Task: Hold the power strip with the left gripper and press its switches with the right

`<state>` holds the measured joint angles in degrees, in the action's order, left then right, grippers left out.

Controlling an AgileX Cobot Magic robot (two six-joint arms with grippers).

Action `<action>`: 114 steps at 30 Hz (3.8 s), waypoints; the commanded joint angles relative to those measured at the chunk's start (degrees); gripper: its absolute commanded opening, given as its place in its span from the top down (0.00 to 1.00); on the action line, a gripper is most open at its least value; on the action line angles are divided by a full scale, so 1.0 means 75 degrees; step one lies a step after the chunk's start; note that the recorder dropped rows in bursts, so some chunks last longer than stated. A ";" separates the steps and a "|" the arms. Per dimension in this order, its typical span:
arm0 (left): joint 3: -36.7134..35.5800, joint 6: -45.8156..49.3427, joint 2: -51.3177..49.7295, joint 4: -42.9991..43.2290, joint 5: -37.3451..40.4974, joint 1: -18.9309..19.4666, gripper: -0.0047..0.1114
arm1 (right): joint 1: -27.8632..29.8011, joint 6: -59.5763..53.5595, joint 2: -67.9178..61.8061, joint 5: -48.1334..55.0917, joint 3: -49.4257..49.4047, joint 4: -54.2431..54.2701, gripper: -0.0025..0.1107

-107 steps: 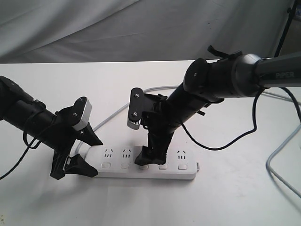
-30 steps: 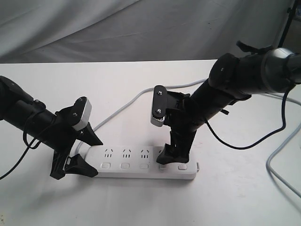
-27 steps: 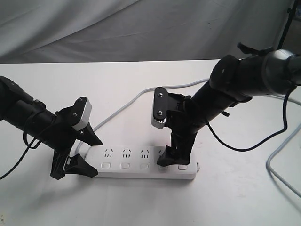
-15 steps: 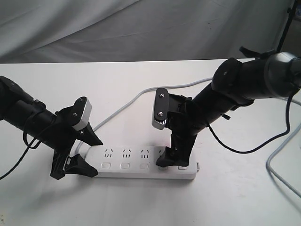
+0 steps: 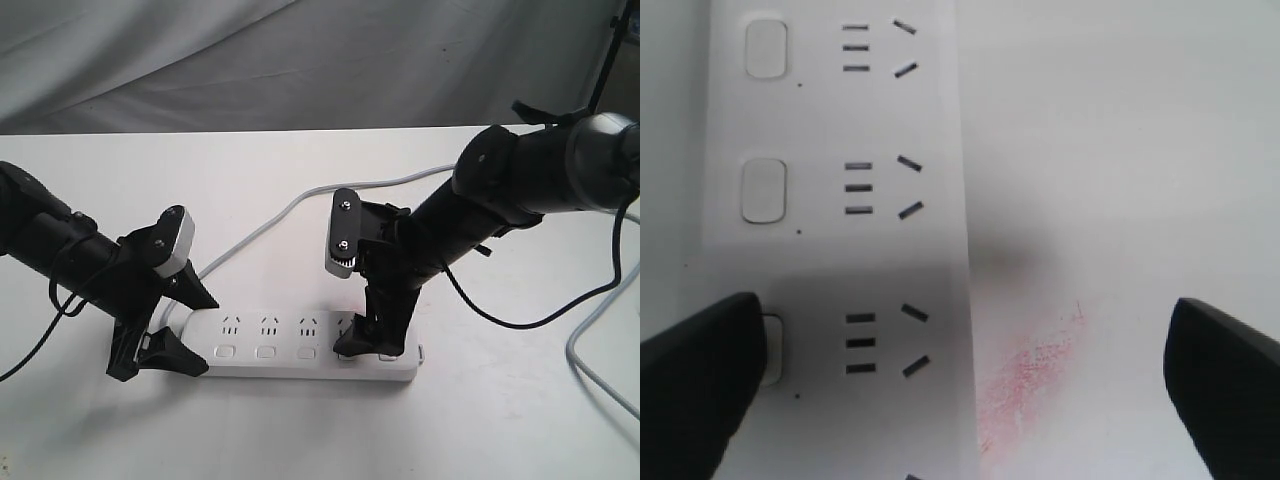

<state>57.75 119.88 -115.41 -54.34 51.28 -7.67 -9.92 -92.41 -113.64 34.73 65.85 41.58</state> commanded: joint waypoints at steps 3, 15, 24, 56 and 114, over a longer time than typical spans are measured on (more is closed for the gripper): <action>-0.0027 0.0010 -0.0010 -0.0059 -0.0041 -0.0044 0.84 | 0.0008 -0.0216 -0.0098 -0.0163 -0.0140 -0.0509 0.05; -0.0027 0.0010 -0.0010 -0.0059 -0.0041 -0.0044 0.84 | 0.0008 -0.0216 -0.0098 -0.0190 -0.0140 -0.0618 0.05; -0.0027 0.0010 -0.0010 -0.0059 -0.0041 -0.0044 0.84 | -0.0205 -0.0359 -0.0098 -0.1010 -0.0458 -0.0570 0.05; -0.0027 0.0010 -0.0010 -0.0059 -0.0041 -0.0044 0.84 | 0.0440 -0.0682 0.0984 -0.0504 -0.0799 0.0673 0.05; -0.0027 0.0010 -0.0010 -0.0059 -0.0041 -0.0044 0.84 | 0.0709 -0.0721 0.0200 -0.0367 -0.0799 -0.0099 0.05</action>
<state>57.75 119.88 -115.41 -54.34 51.28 -7.67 -5.04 -98.67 -110.52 33.43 60.22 45.67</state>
